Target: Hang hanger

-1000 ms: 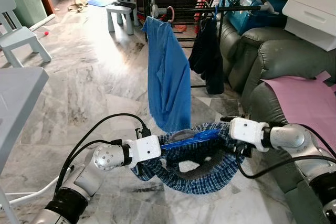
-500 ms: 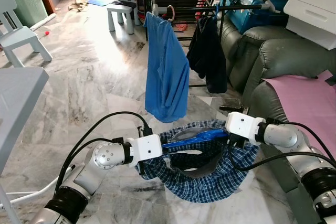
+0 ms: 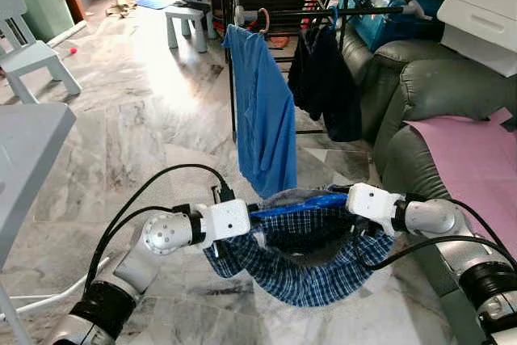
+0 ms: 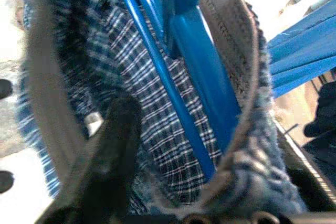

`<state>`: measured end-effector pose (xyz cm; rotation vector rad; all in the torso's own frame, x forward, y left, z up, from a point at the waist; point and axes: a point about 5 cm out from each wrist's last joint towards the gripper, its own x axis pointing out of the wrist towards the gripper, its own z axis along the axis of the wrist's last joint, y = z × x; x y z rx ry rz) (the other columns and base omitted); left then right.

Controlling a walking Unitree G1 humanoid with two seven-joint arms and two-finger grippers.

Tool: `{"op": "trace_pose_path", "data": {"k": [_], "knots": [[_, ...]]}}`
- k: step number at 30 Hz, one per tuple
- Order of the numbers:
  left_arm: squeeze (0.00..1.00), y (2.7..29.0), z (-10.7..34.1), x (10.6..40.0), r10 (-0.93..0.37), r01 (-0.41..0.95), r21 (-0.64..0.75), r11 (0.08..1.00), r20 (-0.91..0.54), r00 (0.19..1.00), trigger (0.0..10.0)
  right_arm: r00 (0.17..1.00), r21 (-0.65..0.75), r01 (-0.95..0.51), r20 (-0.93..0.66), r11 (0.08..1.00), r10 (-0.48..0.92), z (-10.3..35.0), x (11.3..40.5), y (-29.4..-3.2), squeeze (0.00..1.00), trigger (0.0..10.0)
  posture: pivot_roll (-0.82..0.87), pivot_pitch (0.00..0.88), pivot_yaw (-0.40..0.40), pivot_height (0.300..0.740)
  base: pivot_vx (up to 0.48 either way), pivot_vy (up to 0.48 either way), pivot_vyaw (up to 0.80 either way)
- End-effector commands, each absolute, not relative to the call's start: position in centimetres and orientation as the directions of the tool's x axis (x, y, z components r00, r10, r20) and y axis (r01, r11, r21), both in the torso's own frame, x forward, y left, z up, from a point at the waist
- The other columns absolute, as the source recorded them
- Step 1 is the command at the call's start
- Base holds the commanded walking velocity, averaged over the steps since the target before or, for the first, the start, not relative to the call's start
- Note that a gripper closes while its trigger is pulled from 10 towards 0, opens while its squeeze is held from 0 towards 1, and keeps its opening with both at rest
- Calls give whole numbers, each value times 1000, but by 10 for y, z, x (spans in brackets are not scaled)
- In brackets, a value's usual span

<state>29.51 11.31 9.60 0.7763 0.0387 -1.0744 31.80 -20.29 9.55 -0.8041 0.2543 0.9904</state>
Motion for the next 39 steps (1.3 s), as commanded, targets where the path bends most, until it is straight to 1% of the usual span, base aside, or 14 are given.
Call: {"op": "trace_pose_path", "data": {"k": [1, 11, 18, 30, 31, 32, 33, 34, 35, 36, 37, 39], "knots": [[0, 108, 109, 300, -793, 766, 591, 254, -326, 515, 10000, 535, -473, -831, -537, 292, 653, 94, 318, -201, 0, 0, 69, 60, -2, 740, 0, 0, 0], [0, 109, 106, 300, -793, 769, 590, 249, -332, 511, 10000, 548, -479, -823, -528, 305, 648, 95, 319, -203, 0, 0, 66, 62, -2, 740, 0, 0, 0], [0, 108, 105, 300, -793, 771, 587, 247, -335, 509, 10000, 601, -530, -782, -503, 328, 621, 100, 325, -206, 0, 0, 62, 62, -6, 740, 0, 0, 0], [0, 107, 103, 300, -791, 768, 588, 252, -332, 513, 10000, 609, -548, -773, -501, 319, 615, 100, 325, -206, 0, 0, 55, 63, -11, 740, 0, 0, 0], [0, 106, 103, 300, -789, 765, 591, 255, -330, 518, 10000, 618, -562, -765, -503, 314, 605, 99, 326, -206, 0, 275, 53, 63, -13, 740, 0, 0, 0], [0, 106, 103, 300, -789, 765, 591, 255, -330, 518, 10000, 618, -562, -765, -503, 314, 605, 99, 326, -206, 0, 275, 53, 63, -13, 740, 0, 0, 0], [0, 106, 103, 301, -788, 763, 593, 258, -328, 521, 10000, 621, -568, -761, -503, 312, 601, 99, 326, -205, 0, 980, 53, 63, -13, 740, 0, 0, 0], [0, 106, 102, 301, -786, 760, 594, 263, -325, 526, 10000, 641, -586, -745, -497, 319, 585, 99, 328, -205, 0, 8627, 51, 62, -15, 740, 0, 0, 0], [0, 106, 102, 301, -785, 760, 595, 263, -325, 527, 10000, 650, -593, -737, -492, 323, 579, 99, 329, -205, 0, 8627, 51, 63, -16, 740, 0, 0, 0], [0, 105, 102, 302, -785, 759, 595, 264, -325, 528, 10000, 662, -586, -730, -481, 351, 575, 100, 330, -205, 1000, 10000, 51, 63, -16, 740, 0, 0, 0], [0, 105, 103, 302, -784, 758, 595, 265, -324, 529, 10000, 669, -578, -727, -473, 371, 573, 101, 331, -204, 1000, 10000, 51, 63, -16, 740, 0, 0, 0], [0, 106, 103, 302, -784, 757, 596, 268, -323, 531, 10000, 677, -589, -717, -458, 374, 576, 103, 332, -203, 1000, 10000, 51, 63, -16, 740, 0, 0, 0]]}}
